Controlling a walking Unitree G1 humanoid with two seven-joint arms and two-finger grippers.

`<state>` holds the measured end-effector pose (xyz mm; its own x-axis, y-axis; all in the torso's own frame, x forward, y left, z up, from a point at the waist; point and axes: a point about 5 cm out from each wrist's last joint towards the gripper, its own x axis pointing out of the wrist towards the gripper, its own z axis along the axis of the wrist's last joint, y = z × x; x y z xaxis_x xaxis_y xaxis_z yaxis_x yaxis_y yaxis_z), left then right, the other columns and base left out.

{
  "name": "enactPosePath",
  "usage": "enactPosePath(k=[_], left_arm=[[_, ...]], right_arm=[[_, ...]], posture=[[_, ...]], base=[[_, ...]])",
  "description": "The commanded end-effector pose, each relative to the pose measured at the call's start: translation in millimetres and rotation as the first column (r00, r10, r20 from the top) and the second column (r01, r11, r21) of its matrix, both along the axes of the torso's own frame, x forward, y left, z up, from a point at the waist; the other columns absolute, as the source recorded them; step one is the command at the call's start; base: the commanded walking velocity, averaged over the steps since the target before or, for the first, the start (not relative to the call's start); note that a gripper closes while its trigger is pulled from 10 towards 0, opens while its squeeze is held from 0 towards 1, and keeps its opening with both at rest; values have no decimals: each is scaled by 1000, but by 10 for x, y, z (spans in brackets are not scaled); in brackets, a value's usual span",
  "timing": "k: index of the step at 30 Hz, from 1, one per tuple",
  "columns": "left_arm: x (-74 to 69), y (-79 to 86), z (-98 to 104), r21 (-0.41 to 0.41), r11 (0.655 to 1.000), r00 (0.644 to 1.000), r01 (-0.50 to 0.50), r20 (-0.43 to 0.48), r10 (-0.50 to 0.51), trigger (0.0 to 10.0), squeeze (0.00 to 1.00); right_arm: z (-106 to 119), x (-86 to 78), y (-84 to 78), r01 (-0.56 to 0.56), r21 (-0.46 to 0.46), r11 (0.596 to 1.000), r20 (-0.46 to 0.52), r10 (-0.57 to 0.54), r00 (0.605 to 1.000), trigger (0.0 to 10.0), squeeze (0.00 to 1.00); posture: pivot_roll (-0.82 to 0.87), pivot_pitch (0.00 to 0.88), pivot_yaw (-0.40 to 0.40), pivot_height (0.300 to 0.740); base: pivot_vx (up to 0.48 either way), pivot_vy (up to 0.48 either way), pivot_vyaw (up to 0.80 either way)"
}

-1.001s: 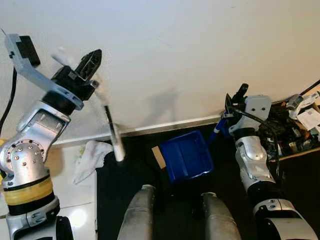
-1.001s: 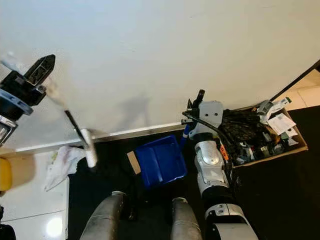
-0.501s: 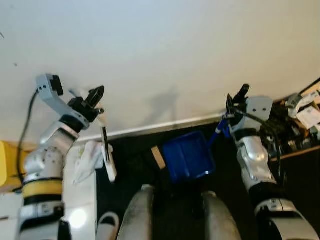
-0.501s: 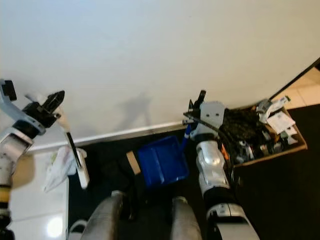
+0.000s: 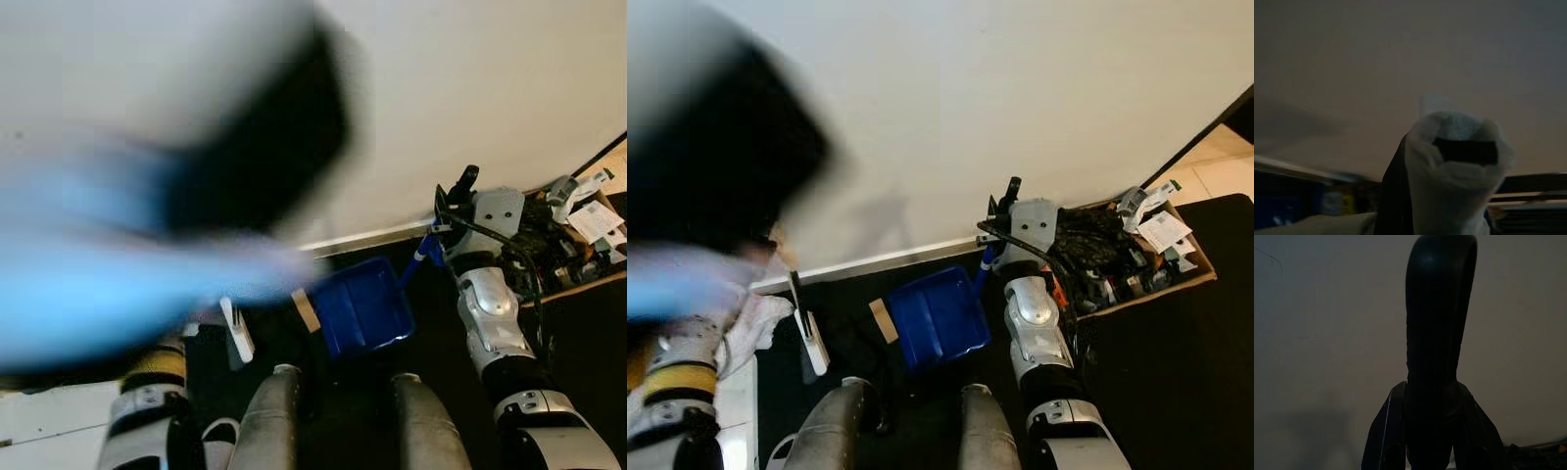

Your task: Sweep floor

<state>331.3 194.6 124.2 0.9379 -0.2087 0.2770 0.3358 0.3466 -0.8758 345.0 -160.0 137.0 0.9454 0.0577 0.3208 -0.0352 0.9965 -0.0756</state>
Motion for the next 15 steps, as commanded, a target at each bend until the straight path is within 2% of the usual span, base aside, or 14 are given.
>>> enactPosePath(k=[1,2,3,5,8,9,11,15], left_arm=[[-98,-131,-116,-106,994,1000,12,-25,-15,10000,0],[-118,-207,-107,-162,987,1000,8,-15,-11,10000,0],[-118,-207,-107,-162,987,1000,8,-15,-11,10000,0],[-107,-327,-87,-253,967,1000,-4,0,4,10000,0],[-55,-459,-3,-332,943,999,0,31,11,10000,0],[-55,-459,-3,-332,943,999,0,31,11,10000,0],[-9,-573,128,-384,923,998,29,70,-2,10000,0],[15,-684,283,-421,905,993,66,113,-20,10000,0]], right_arm=[[-10,-26,-38,13,1,1000,4,-13,1000,10000,0],[-5,-23,-43,15,2,1000,5,-15,1000,10000,0],[-5,-23,-43,15,2,1000,5,-15,1000,10000,0],[-3,-19,-45,16,2,1000,4,-16,1000,10000,0],[-5,-13,-31,8,0,1000,0,-8,1000,10000,0],[-5,-13,-31,8,0,1000,0,-8,1000,10000,0],[2,-4,-15,4,1,1000,0,-4,1000,10000,0],[8,3,3,0,3,1000,1,0,1000,10000,0]], posture=[[7,399,13,740],[7,401,8,740],[7,401,8,740],[5,401,2,740],[7,399,-2,740],[7,399,-2,740],[8,396,-2,740],[8,393,-1,740]], base=[[0,0,0],[0,0,0],[0,0,0],[0,0,0],[0,0,0],[0,0,0],[0,0,0],[0,0,0]])
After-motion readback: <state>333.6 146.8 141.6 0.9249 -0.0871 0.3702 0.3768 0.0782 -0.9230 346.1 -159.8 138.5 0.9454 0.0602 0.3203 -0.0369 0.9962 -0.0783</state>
